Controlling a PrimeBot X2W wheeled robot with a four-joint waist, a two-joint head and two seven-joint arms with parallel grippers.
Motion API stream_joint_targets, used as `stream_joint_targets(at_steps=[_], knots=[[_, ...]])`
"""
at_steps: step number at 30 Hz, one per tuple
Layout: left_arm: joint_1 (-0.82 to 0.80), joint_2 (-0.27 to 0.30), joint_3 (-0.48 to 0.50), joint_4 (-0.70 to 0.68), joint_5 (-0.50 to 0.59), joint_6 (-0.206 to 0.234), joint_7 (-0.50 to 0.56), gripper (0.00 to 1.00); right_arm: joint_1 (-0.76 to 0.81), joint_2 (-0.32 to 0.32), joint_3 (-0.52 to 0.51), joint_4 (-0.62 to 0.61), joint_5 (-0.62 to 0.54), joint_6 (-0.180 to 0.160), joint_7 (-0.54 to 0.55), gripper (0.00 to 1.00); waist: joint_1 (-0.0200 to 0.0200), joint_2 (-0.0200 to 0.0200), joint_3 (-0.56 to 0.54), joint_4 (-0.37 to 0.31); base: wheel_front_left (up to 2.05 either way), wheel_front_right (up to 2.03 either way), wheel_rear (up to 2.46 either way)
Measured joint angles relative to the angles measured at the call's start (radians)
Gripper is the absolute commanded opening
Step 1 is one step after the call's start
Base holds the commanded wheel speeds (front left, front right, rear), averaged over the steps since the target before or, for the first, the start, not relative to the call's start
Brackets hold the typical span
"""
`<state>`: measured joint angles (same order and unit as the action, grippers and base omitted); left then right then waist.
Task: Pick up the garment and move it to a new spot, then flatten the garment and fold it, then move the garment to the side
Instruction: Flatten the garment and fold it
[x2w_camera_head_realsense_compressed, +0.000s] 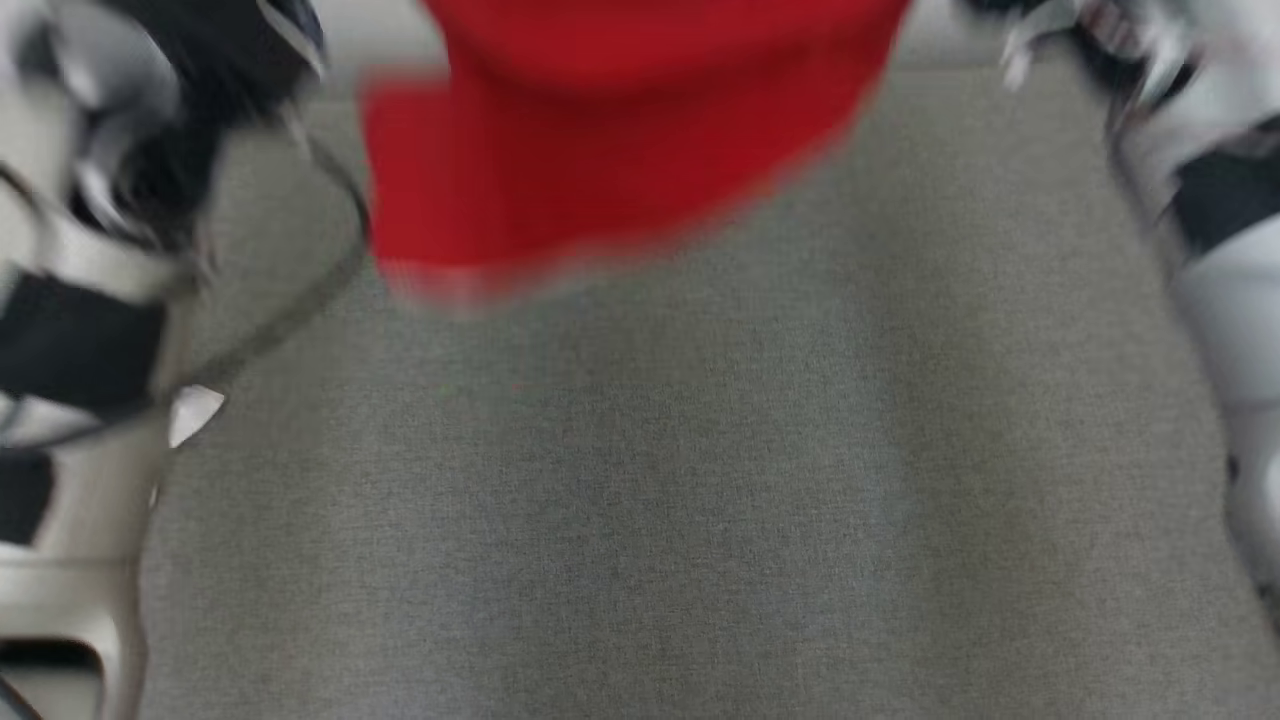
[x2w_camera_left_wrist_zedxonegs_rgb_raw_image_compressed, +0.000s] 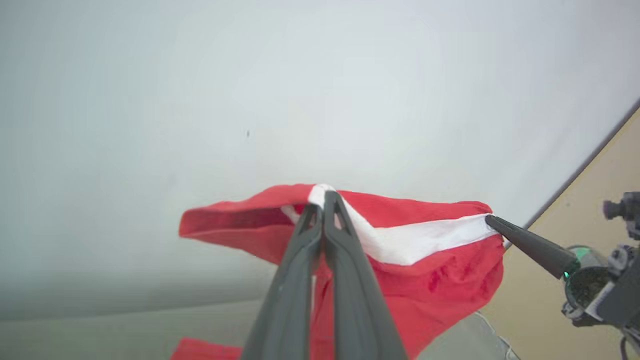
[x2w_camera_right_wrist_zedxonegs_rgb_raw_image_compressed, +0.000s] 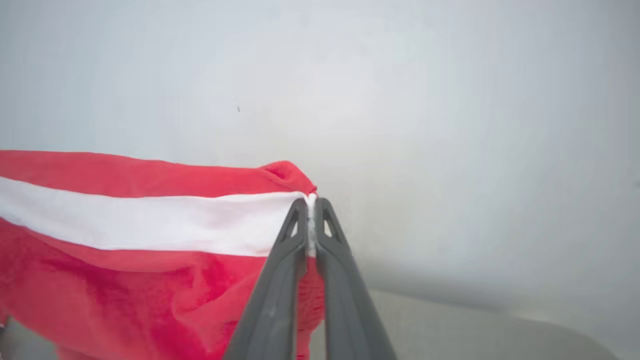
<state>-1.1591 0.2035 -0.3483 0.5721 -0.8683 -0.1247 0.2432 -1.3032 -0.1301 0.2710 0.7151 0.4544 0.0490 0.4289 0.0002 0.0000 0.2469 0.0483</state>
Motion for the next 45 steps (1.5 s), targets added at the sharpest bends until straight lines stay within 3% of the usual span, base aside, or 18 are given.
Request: stream_joint_targets(at_steps=[3,6,13,24,34,44,45], knots=[[-0.074,0.007,0.04,-0.106,-0.028,0.0,-0.056,0.0,-0.098,0.006,-0.012,-0.086,-0.018,-0.004,-0.119,0.0,-0.0004,-0.0002,0.041,-0.004,0.0,0.0,0.0],[-0.006,0.017,0.032,-0.131,-0.062,0.0,-0.077,0.0,-0.057,0.014,0.002,-0.069,-0.019,0.03,-0.194,0.0,-0.0002,-0.0001,0.077,-0.005,0.0,0.0,0.0],[0.412,0.019,-0.111,-0.069,-0.083,0.0,-0.099,0.0,0.399,0.018,0.031,-0.003,0.017,0.057,-0.31,0.0,-0.0003,0.0003,0.071,-0.001,0.0,0.0,0.0],[0.585,0.044,-0.25,-0.102,-0.049,0.0,-0.148,0.0,0.689,-0.01,0.042,-0.047,0.04,0.067,-0.435,0.0,-0.0003,0.0001,-0.006,0.011,0.0,0.0,0.0],[0.768,0.056,-0.317,-0.112,-0.019,0.0,-0.191,0.0,0.896,-0.084,0.042,-0.087,0.079,0.074,-0.466,0.0,-0.0005,0.0,-0.109,0.021,0.0,0.0,0.0],[0.83,0.04,-0.365,-0.104,-0.002,0.002,-0.198,0.0,0.99,-0.088,0.086,-0.102,0.088,0.074,-0.436,0.0,-0.0004,-0.0001,-0.168,0.05,0.0,0.0,0.0],[0.831,0.04,-0.366,-0.102,0.001,0.004,-0.201,0.45,0.99,-0.088,0.087,-0.105,0.088,0.074,-0.435,0.22,-0.0004,-0.0001,-0.172,0.052,0.0,0.0,0.0]])
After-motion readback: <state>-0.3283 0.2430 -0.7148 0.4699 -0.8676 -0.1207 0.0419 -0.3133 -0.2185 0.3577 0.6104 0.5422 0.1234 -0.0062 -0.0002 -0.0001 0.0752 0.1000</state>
